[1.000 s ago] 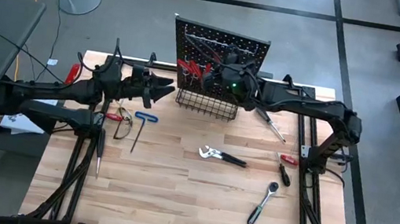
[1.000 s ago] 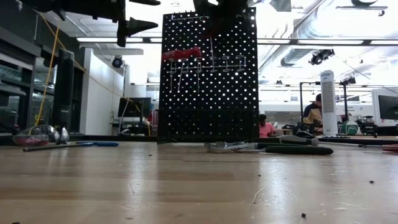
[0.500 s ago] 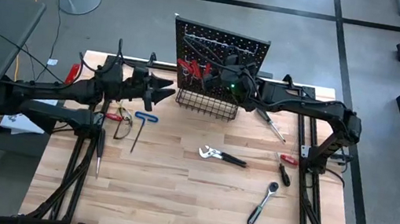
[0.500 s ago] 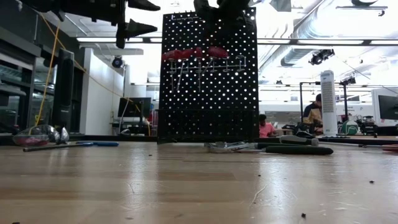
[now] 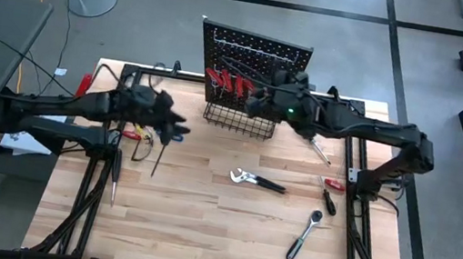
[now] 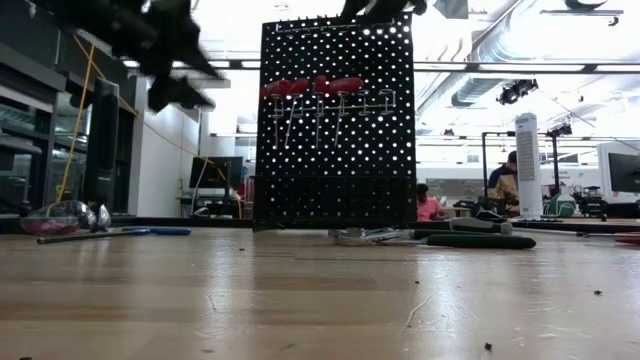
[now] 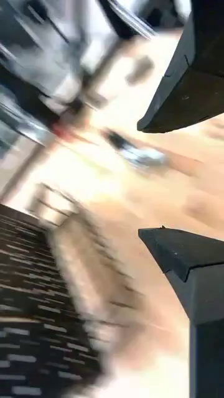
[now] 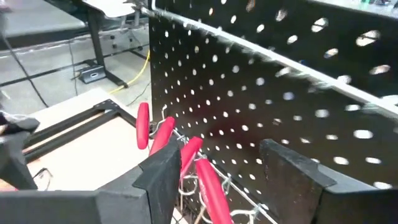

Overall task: Hang tools onto peg board
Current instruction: Hang the blue pick tool on the pegboard

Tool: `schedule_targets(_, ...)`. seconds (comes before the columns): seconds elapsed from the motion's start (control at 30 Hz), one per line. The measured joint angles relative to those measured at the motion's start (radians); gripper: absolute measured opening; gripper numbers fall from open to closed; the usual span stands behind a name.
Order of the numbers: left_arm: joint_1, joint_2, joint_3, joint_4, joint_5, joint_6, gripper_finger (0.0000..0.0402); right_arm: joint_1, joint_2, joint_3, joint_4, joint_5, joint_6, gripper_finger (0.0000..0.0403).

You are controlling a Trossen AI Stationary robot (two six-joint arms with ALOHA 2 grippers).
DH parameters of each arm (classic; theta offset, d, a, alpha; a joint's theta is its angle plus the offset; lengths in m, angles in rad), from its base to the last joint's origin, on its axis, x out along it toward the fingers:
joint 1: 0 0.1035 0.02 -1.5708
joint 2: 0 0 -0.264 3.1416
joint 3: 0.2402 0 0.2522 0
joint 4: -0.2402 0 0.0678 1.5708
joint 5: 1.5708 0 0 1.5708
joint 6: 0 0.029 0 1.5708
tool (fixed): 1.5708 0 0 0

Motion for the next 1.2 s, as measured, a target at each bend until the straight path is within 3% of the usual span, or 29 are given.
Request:
schedule_targets(0.1, -0.009, 0.059, -0.001, -0.133, -0.005, -0.051, 0.024, 0.015, -0.036, 0.0, -0.032, 0.002, 0.017, 0.0209)
schedule_targets(0.23, -0.039, 0.179, 0.014, -0.129, 0.073, -0.105, 0.024, 0.032, -0.077, 0.0, -0.133, -0.039, 0.081, 0.0209)
schedule_targets(0.4, -0.106, 0.347, 0.102, -0.166, 0.077, 0.028, 0.0237, 0.043, -0.105, 0.001, -0.343, -0.208, 0.176, 0.0209)
schedule_targets(0.57, -0.152, 0.459, 0.198, -0.16, 0.077, 0.176, 0.0237, 0.073, -0.101, 0.001, -0.63, -0.467, 0.316, 0.0209)
schedule_targets(0.7, -0.166, 0.491, 0.224, -0.156, 0.077, 0.208, 0.0237, 0.149, -0.08, -0.018, -0.847, -0.557, 0.505, 0.0209)
schedule_targets(0.8, -0.161, 0.491, 0.224, -0.171, 0.077, 0.199, 0.0237, 0.197, -0.086, -0.123, -0.906, -0.661, 0.676, 0.0209)
schedule_targets(1.03, -0.154, 0.49, 0.224, -0.184, 0.081, 0.164, 0.0237, 0.248, -0.105, -0.511, -0.811, -0.891, 0.904, 0.0209)
schedule_targets(1.2, -0.155, 0.49, 0.224, -0.183, 0.082, 0.138, 0.0237, 0.247, -0.106, -0.646, -0.831, -0.91, 1.051, 0.0209)
